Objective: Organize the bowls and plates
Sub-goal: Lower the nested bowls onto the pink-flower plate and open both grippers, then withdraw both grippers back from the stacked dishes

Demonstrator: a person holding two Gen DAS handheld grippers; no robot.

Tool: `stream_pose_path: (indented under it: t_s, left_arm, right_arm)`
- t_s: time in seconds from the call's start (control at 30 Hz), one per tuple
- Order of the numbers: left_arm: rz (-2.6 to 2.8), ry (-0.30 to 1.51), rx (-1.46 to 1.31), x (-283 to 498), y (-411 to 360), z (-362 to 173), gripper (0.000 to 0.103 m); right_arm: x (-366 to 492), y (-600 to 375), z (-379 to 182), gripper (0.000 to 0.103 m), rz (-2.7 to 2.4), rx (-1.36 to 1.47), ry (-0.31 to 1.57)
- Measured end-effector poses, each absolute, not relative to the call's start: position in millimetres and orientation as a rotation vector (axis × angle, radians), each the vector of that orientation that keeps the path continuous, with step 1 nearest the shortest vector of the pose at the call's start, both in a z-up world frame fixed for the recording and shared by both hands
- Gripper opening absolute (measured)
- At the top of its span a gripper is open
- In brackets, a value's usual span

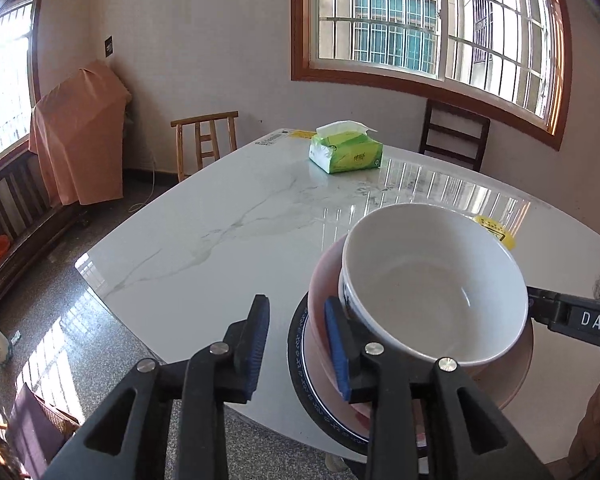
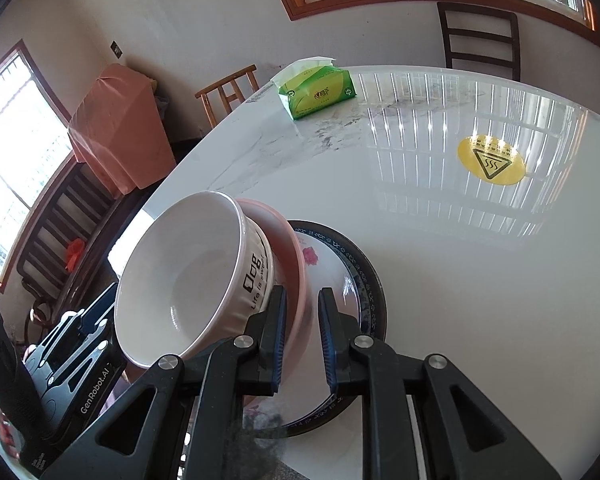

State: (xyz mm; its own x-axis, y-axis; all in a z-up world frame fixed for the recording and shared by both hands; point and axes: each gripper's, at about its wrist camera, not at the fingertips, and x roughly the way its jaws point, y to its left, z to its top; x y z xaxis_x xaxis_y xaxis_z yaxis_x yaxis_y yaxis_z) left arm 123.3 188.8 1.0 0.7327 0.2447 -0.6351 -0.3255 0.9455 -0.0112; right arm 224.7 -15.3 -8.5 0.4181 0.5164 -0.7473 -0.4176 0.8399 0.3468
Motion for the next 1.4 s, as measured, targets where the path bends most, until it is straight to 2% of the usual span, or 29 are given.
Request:
stream_pose_path:
  t_s: [0.2,0.43,0.67,0.73,0.8,0.9,1.07,1.2,1.33,1.4]
  left_arm:
    - [0.343,0.621,-0.085,119,188,-3,0.042]
    - [0.352,0.594,-0.067,113,185,-4,0.043]
    - [0.328,0.579,-0.076,104,183,-6,0.046]
    - [0.347,0.565,-0.053,99,178,-6,0.052]
    - [0.357,0.547,-0.030,96,174,-7,0.053]
    - [0.358,0.546,-0.034,93,172,-6,0.053]
    - [0.359,0.540,-0.044,85,168,-4,0.053]
    - [0.353,0.533,-0.050,75,162,-3,0.054]
    - [0.340,0.529,-0.065,66,154,-2,0.054]
    - [0.333,0.525,-0.079,61,150,-2,0.054]
  right_arm:
    - [221,-19,-11,0.029,0.560,0.113,0.941]
    - [215,-26,-14,0.038,0.549,0.145,0.924]
    - [189,-32,-12,0.039,0.514,0.137,0.801]
    - [178,-34,-9,0.049,0.505,0.123,0.736]
    - [170,-33,-6,0.054,0.487,0.096,0.688]
    - [164,-36,0,0.055,0.485,0.094,0.645]
    - [141,-41,10,0.063,0.479,0.084,0.536]
    - [116,-40,12,0.076,0.477,0.050,0.414]
    - [92,-39,11,0.095,0.440,0.003,0.297]
    - [80,-40,13,0.097,0.428,-0.020,0.251]
